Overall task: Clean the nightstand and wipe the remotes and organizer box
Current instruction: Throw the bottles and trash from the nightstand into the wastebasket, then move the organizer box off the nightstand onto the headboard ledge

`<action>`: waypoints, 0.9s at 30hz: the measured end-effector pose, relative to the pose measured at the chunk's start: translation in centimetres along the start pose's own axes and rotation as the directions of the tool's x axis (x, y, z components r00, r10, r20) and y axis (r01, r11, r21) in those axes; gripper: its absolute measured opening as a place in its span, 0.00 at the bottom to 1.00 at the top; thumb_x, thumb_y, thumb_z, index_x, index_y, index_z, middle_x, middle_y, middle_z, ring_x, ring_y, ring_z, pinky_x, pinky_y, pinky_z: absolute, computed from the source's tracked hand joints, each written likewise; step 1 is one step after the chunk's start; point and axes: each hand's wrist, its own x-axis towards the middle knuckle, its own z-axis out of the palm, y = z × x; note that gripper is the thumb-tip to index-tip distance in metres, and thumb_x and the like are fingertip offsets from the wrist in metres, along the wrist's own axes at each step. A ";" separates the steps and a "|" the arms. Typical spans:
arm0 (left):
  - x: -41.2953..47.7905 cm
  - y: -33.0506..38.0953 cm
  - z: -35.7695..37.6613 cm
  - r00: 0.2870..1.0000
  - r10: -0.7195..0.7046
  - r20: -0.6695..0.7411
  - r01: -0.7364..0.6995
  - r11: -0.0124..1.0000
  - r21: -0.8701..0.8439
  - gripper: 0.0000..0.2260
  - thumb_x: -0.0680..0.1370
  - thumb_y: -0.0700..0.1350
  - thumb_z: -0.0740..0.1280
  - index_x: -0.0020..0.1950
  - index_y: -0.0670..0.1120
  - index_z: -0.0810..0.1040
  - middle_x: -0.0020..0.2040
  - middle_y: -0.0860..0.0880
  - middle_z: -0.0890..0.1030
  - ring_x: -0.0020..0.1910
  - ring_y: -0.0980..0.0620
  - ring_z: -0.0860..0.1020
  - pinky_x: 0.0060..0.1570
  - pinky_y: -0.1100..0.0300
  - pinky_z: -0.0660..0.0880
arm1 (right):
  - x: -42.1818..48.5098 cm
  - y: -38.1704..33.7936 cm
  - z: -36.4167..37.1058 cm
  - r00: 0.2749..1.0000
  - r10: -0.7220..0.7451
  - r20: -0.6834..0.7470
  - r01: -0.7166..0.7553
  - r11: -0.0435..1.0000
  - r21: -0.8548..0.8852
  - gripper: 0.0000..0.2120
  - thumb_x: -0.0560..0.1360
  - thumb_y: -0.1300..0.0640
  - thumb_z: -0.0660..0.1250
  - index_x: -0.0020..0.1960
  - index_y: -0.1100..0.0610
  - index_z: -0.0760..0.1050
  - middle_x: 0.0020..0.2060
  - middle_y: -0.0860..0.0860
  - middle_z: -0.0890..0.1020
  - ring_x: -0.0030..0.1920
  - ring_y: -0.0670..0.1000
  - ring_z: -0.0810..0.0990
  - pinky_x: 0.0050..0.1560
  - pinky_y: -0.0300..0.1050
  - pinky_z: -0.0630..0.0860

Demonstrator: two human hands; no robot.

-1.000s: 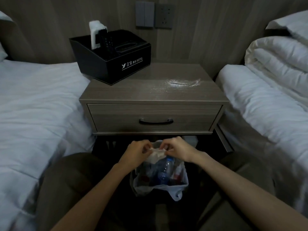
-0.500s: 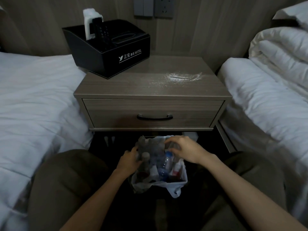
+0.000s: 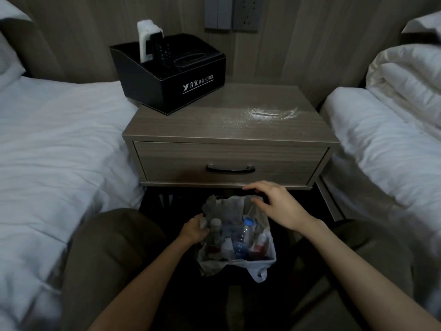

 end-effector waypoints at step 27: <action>-10.2 11.6 -22.7 0.542 0.547 -0.638 -0.404 0.835 0.374 0.30 0.80 0.48 0.63 0.79 0.49 0.54 0.74 0.44 0.65 0.72 0.47 0.65 0.65 0.55 0.66 | 13.1 -13.2 -12.5 0.935 -0.307 -0.180 0.260 0.935 -0.242 0.19 0.78 0.58 0.66 0.68 0.52 0.72 0.63 0.50 0.76 0.62 0.50 0.73 0.64 0.44 0.69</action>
